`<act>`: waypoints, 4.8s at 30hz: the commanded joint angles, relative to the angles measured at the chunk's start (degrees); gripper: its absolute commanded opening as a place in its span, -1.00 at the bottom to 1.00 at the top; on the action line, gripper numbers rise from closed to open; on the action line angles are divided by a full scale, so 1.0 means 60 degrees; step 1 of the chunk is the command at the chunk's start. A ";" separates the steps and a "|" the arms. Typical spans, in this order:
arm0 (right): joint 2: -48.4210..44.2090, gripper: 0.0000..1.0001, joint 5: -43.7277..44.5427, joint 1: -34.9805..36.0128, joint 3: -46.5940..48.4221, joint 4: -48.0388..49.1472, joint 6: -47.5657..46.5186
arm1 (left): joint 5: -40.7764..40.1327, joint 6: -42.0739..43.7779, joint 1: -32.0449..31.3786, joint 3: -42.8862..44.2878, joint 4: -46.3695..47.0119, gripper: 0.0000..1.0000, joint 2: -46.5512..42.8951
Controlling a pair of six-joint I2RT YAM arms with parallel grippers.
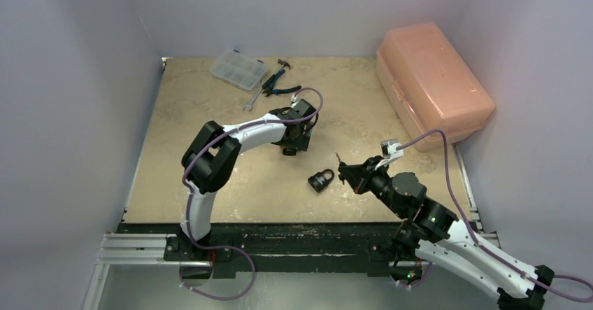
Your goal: Unlock with the key
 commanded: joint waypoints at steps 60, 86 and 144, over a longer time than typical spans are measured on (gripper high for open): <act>0.6624 -1.00 -0.0454 0.0011 0.1813 0.4674 0.2292 | 0.0341 -0.6023 0.2151 -0.3174 0.3186 -1.00 -0.5070; 1.0139 -1.00 -0.2863 -0.0753 0.4044 0.5854 0.2208 | 0.2186 -0.6830 0.2478 -0.3465 0.3965 -1.00 -0.5677; 1.0621 -1.00 -0.3323 -0.1677 0.4526 0.5662 0.2196 | 0.2939 -0.6231 0.2723 -0.3454 0.4321 -1.00 -0.5120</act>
